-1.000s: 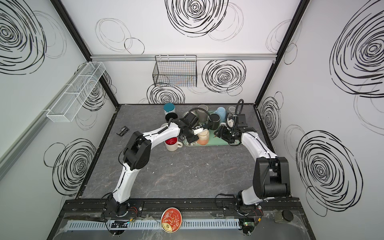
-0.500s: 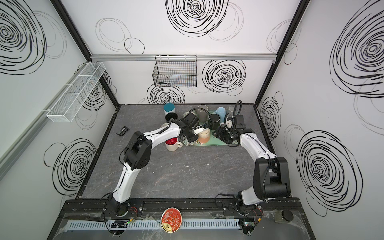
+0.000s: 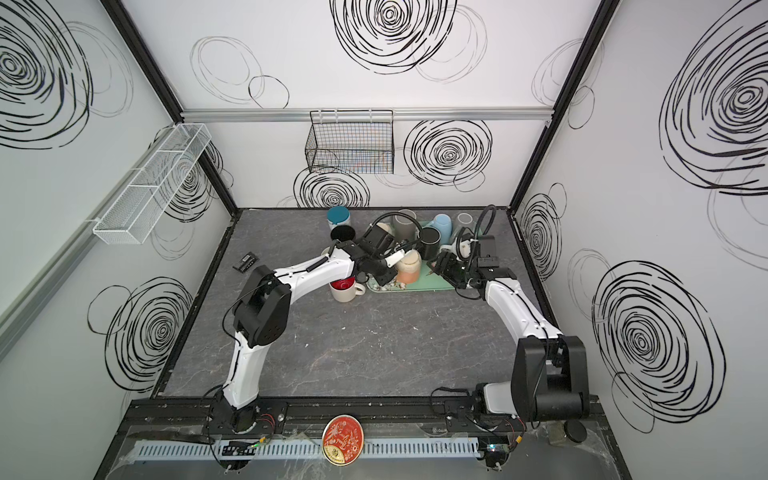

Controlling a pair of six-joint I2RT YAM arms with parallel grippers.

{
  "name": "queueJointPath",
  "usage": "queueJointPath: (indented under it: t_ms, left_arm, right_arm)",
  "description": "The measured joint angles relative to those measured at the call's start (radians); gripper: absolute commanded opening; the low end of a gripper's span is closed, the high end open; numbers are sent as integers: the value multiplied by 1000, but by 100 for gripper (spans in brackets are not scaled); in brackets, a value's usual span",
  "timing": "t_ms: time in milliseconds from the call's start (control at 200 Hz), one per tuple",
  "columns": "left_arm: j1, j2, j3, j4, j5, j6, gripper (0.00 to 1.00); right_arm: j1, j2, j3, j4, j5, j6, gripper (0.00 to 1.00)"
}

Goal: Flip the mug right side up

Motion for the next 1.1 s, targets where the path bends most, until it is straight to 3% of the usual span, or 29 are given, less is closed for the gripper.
queueJointPath:
  t_ms: [235,395,560,836,1101]
  left_arm:
    - [18,-133,-53,151,80,-169,0]
    - [48,-207,-134,338,126,-349,0]
    - [69,-215,-148,497,160,-533,0]
    - [70,-241,-214,780,223,-805,0]
    - [69,-279,-254,936,272,-943,0]
  right_arm:
    - [-37,-76,-62,158,-51,93,62]
    - [-38,-82,-101,306,-126,176,61]
    - [-14,-96,-145,488,-198,268,59]
    - [40,-96,-150,747,-297,385,66]
    - [56,-72,-105,841,-340,444,63]
